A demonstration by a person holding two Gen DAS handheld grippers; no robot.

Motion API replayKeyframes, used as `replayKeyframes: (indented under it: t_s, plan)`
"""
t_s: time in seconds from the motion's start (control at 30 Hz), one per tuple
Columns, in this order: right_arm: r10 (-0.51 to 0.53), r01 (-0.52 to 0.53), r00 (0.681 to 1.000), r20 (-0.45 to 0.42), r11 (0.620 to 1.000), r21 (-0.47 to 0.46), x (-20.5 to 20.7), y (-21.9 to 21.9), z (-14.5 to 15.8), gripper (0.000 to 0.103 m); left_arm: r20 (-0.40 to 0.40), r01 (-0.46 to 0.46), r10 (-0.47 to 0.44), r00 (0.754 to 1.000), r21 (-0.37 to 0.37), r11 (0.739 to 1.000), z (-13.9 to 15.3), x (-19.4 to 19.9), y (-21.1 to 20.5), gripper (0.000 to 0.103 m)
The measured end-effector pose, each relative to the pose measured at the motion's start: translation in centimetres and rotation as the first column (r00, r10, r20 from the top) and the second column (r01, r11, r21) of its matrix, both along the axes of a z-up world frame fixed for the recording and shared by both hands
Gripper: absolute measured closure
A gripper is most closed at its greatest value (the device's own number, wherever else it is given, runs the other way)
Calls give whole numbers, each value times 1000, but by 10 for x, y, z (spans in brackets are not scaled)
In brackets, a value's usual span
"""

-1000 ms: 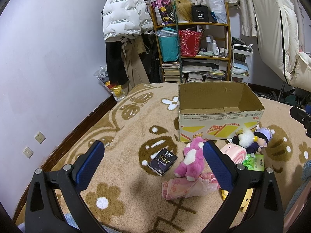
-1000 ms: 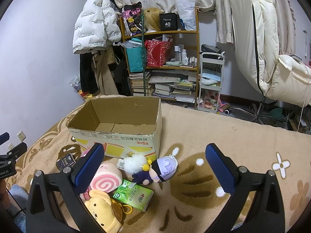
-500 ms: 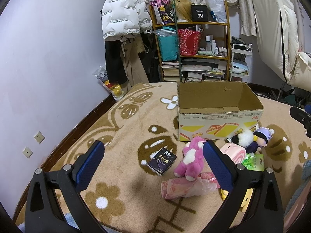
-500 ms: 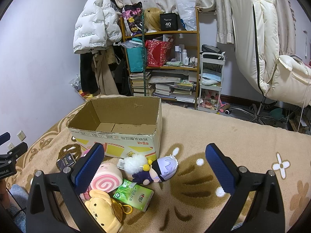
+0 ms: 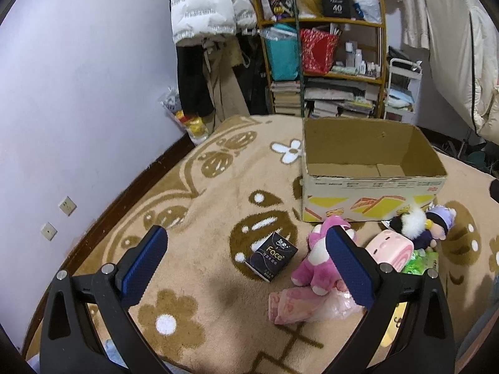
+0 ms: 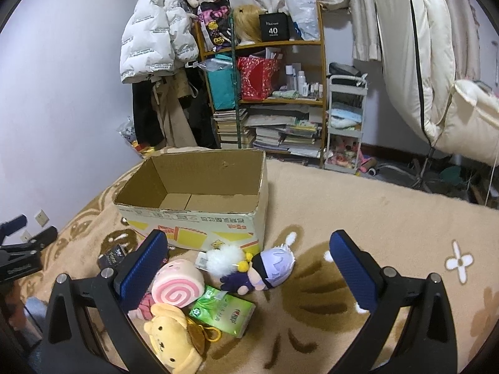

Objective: Organize soft objects
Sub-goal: 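Lower the left gripper onto the black Face tissue pack while the right gripper grasps the white-haired doll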

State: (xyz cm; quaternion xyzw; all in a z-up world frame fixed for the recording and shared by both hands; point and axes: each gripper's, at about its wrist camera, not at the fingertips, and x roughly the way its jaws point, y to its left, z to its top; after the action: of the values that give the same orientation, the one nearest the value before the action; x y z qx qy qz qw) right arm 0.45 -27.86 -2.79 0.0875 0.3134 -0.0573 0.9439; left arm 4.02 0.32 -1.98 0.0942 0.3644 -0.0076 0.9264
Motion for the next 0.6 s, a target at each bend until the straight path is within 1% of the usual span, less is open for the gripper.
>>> replayKeyframes:
  t_s: [0.27, 0.37, 0.47, 0.6]
  plan:
    - [-31, 32, 999, -23, 998, 50, 20, -16, -6, 0, -96, -28, 26, 995, -15, 999, -23, 46, 3, 3]
    - [-52, 57, 997, -56, 994, 88, 31, -27, -14, 0, -128, -48, 46, 991, -12, 999, -33, 60, 6, 3]
    - [-54, 65, 995, -88, 989, 132, 41, -35, -24, 0, -165, -61, 58, 985, -13, 998, -45, 74, 6, 3]
    - [-53, 77, 989, -139, 983, 168, 55, -42, -41, 0, -209, -64, 62, 976, -1, 998, -62, 90, 3, 3]
